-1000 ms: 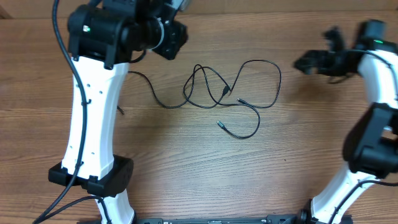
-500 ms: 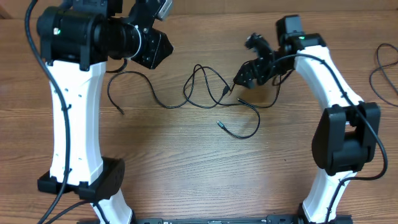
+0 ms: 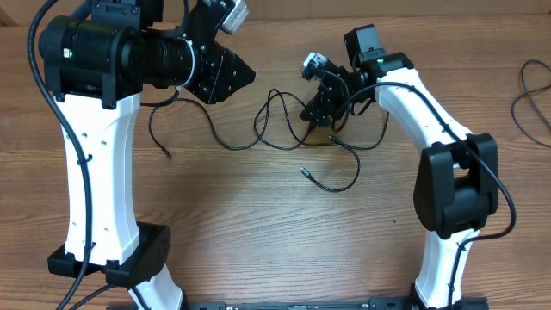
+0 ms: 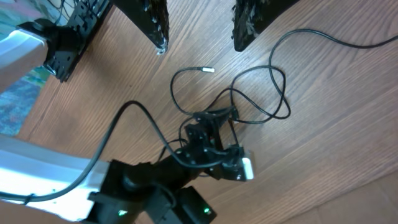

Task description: Untangle cables

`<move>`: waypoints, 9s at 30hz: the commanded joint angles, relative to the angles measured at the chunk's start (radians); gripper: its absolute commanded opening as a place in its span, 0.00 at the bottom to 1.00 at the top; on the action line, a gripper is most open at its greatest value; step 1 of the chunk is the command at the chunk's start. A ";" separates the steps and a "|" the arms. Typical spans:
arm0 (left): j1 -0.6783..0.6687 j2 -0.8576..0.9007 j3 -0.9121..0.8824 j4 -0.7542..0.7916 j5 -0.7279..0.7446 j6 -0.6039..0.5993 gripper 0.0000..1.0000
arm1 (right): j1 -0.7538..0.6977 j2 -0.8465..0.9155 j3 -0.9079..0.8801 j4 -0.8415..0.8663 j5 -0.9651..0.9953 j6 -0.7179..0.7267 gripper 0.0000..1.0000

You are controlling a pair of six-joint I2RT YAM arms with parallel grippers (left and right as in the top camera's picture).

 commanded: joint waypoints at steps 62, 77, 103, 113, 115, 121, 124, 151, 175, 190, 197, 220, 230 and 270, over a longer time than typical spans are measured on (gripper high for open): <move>0.001 0.014 0.020 0.127 -0.163 0.132 0.47 | 0.022 -0.323 0.645 -0.308 -0.388 0.649 0.04; 0.001 0.098 0.020 0.068 -0.103 0.131 0.45 | -0.211 -0.328 0.645 -0.275 0.015 0.587 0.04; -0.076 0.101 0.019 0.049 0.071 0.129 0.44 | -0.938 -0.197 0.596 -0.348 0.228 0.085 0.04; -0.129 0.101 0.020 0.045 0.071 0.104 0.45 | -1.060 0.005 0.596 -0.311 0.244 0.162 0.04; -0.135 0.101 0.020 0.045 0.071 0.103 0.45 | -1.074 0.027 0.596 -0.282 0.309 0.244 0.04; -0.152 0.101 0.019 0.045 0.071 0.103 0.44 | -1.106 0.052 0.596 -0.215 0.542 0.446 0.04; -0.159 0.101 0.019 0.045 0.071 0.103 0.45 | -1.115 0.054 0.596 -0.197 0.678 0.552 0.04; -0.180 0.047 0.020 0.005 0.074 0.142 0.43 | -0.917 0.087 0.596 -0.382 -0.064 0.277 0.99; -0.179 -0.237 0.019 -0.002 -0.201 -0.005 0.46 | -0.050 0.098 0.596 -0.594 0.055 0.221 1.00; -0.179 -0.429 -0.138 0.001 -0.467 -0.069 0.31 | 0.108 0.112 0.504 -0.475 0.096 0.412 1.00; -0.179 -0.648 -0.633 0.230 -0.588 -0.150 0.33 | 0.132 0.112 0.472 -0.426 0.092 0.444 1.00; 0.512 -0.912 -1.717 1.168 -0.038 -0.119 0.53 | 0.145 0.114 0.274 -0.238 0.073 0.495 1.00; 0.571 -0.803 -1.718 1.167 0.033 -0.105 0.59 | 0.154 0.115 0.204 -0.164 -0.012 0.495 1.00; 0.377 -0.716 -1.718 1.123 -0.395 -0.270 0.99 | 0.197 0.019 0.259 -0.114 0.084 0.496 0.04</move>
